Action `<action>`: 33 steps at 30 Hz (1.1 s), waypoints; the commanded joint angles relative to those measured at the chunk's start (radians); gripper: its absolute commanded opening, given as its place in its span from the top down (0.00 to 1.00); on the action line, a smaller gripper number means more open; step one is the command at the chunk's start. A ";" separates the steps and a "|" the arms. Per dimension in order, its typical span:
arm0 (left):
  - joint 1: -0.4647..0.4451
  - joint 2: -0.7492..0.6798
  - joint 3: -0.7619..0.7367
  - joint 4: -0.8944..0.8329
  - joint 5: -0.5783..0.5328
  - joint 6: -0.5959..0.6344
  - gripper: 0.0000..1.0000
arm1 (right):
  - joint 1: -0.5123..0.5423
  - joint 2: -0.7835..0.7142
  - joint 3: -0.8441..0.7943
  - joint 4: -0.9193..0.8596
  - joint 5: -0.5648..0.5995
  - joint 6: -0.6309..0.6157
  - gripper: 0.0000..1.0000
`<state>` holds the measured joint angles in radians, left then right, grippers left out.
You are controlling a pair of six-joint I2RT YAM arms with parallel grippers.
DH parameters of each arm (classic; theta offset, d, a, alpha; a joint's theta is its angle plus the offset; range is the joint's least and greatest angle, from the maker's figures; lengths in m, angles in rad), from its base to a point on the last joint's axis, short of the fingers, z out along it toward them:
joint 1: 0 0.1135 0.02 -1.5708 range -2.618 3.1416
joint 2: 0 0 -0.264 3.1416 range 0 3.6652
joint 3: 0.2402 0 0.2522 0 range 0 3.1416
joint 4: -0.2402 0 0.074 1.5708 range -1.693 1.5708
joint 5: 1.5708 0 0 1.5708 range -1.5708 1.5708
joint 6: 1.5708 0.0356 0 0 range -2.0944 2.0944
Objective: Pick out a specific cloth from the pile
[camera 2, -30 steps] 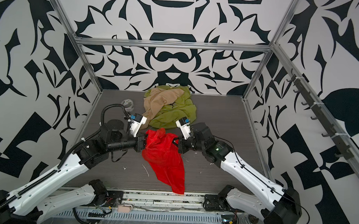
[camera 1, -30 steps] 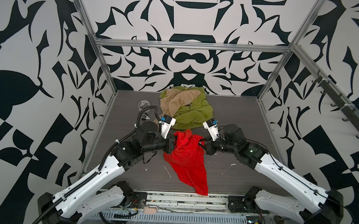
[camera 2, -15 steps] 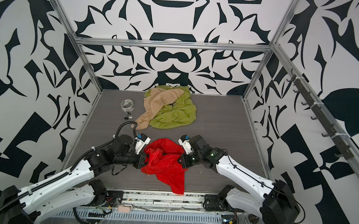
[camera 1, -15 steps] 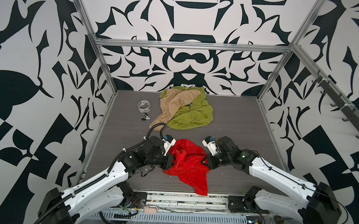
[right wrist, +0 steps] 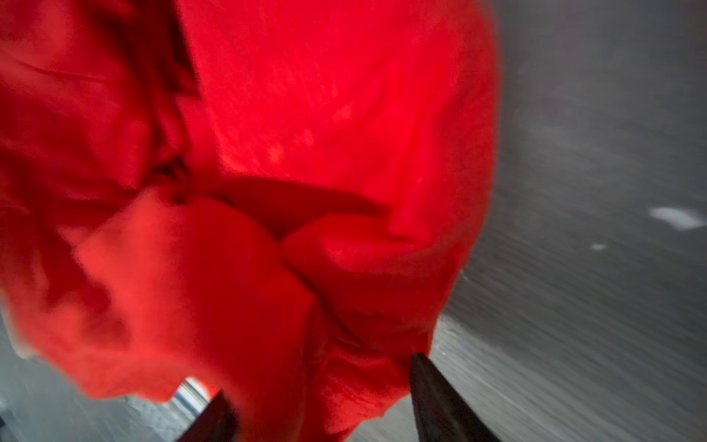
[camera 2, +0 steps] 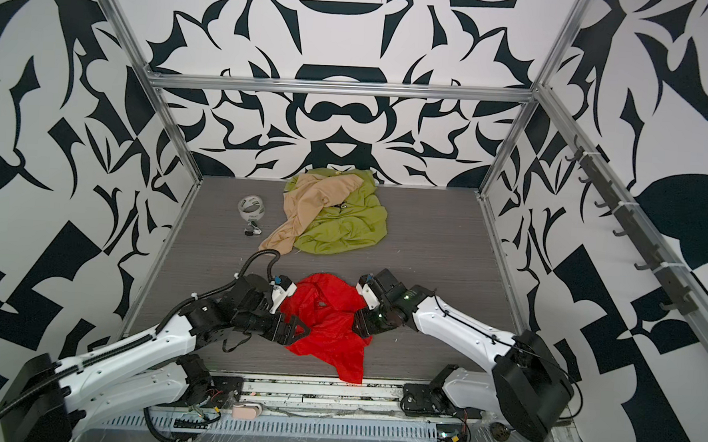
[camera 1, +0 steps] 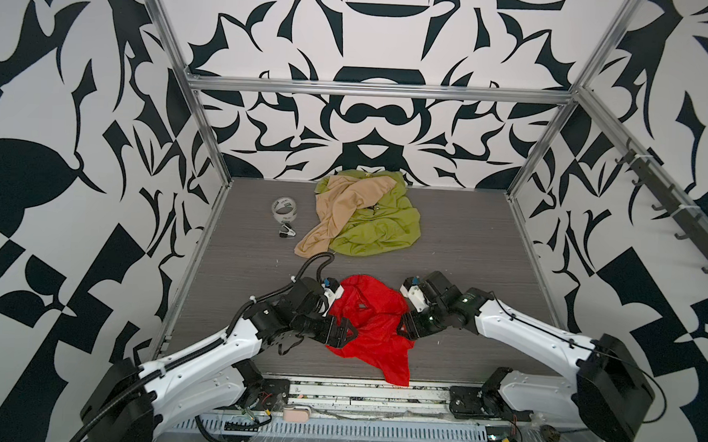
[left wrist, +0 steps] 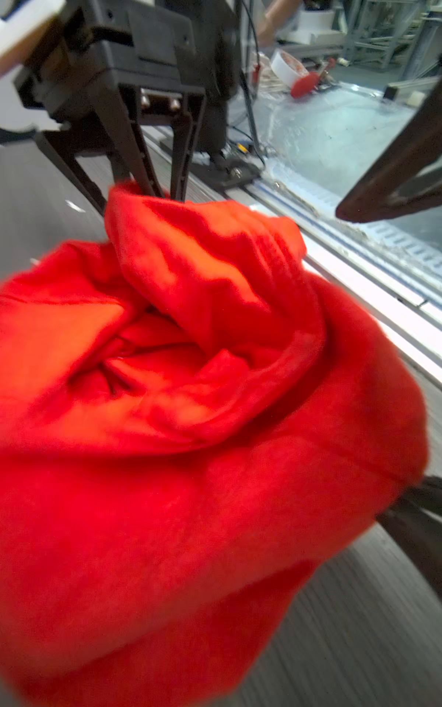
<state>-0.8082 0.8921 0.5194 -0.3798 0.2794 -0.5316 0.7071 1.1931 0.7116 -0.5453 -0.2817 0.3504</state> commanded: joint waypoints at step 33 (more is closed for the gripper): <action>0.739 0.629 -0.134 1.205 -0.371 0.534 0.11 | -0.563 0.371 -0.381 1.525 0.561 -0.384 0.00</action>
<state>-0.1196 1.4788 0.4061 0.6300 -0.1917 0.0441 0.1520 1.5803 0.2947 0.8799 0.2474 -0.0696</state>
